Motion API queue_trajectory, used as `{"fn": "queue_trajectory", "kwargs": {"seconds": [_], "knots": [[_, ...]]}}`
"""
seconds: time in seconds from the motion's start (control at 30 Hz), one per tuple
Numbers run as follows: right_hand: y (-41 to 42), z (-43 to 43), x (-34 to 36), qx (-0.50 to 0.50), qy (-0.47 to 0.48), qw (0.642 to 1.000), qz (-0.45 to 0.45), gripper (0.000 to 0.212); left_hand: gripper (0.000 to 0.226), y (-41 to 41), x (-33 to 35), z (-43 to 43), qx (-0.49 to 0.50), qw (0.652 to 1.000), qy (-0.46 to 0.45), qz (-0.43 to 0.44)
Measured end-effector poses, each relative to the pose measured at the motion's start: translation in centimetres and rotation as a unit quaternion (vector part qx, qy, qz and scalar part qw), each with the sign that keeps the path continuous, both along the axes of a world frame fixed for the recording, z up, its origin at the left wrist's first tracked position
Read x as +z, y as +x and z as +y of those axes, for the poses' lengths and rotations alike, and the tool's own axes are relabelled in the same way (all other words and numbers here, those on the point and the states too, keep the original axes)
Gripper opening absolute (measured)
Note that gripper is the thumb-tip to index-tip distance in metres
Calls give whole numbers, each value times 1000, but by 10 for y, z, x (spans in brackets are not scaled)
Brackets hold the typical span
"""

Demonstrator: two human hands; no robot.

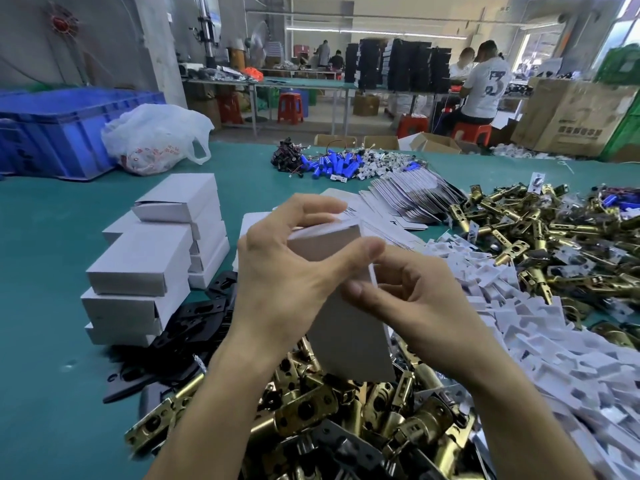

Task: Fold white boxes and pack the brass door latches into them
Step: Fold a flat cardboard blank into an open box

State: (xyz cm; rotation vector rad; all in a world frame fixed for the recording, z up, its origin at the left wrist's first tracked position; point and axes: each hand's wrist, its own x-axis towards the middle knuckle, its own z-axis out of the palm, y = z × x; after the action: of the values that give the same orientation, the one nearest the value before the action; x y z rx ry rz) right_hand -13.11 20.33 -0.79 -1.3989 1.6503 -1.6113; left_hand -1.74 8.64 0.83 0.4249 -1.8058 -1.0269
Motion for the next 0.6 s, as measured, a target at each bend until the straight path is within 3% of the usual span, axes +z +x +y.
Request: {"fn": "queue_trajectory", "kwargs": {"seconds": [0.1,0.2,0.33,0.4,0.47,0.6], "knots": [[1,-2,0,-3,-9,1000,-1,31,43,2,2,0,44,998,-16,-52],[5,-3,1,-25,-51,998,37,36,39,3,6,6,114,987,-94,-70],[11,-5,3,-50,-110,990,68,37,37,-1,4,5,97,982,-93,-129],[9,-4,3,-60,-72,993,68,39,32,-4,0,1,79,990,-60,-99],[5,0,6,-95,-12,994,57,27,27,-6,-3,-3,86,995,-32,-49],[-10,12,10,-224,29,974,21,14,23,-8,-8,-10,119,993,-4,25]]}}
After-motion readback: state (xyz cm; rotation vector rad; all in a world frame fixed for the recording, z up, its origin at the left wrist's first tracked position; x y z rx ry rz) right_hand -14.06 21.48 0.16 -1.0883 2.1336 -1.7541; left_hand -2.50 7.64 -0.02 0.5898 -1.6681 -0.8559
